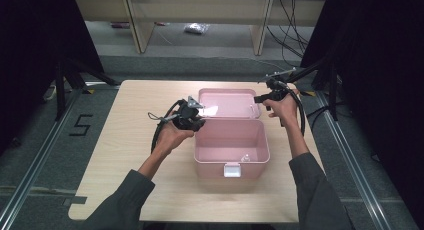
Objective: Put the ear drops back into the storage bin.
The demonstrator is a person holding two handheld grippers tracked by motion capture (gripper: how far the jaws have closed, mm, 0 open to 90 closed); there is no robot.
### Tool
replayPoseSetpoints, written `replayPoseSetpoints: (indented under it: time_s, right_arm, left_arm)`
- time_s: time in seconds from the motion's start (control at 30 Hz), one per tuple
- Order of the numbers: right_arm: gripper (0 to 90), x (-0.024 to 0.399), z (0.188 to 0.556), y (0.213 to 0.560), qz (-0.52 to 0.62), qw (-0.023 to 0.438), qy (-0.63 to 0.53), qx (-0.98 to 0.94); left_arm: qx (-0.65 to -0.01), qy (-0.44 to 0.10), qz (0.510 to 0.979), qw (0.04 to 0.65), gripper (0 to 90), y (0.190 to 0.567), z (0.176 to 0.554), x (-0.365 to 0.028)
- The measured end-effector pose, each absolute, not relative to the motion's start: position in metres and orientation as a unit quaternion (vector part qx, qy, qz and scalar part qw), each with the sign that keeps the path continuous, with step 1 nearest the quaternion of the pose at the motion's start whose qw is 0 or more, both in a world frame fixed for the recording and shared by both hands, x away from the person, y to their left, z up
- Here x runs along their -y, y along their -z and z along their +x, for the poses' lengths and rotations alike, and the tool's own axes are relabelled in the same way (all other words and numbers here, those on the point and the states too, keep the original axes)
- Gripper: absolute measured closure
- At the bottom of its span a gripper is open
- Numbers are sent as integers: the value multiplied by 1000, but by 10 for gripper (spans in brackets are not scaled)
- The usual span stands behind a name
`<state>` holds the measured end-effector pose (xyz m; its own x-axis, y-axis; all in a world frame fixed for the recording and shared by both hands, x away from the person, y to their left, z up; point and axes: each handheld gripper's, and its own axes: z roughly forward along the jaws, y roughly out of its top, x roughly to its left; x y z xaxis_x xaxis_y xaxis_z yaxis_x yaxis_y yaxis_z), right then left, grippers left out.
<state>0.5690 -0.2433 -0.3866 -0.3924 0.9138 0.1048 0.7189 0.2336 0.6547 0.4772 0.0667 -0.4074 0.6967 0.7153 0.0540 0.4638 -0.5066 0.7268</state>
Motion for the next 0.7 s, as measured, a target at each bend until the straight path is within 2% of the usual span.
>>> replayPoseSetpoints:
  time_s: [0.07, 0.37, 0.7]
  right_arm:
    - [571, 240, 571, 389, 542, 144, -314, -766]
    - [622, 236, 585, 392, 535, 164, -311, -768]
    - [630, 233, 590, 397, 547, 169, -298, -764]
  left_arm:
    - [-347, -177, 849, 355, 788, 407, 477, -66]
    - [-349, -177, 849, 356, 787, 408, 478, -67]
    - [-346, -177, 850, 356, 788, 407, 477, -67]
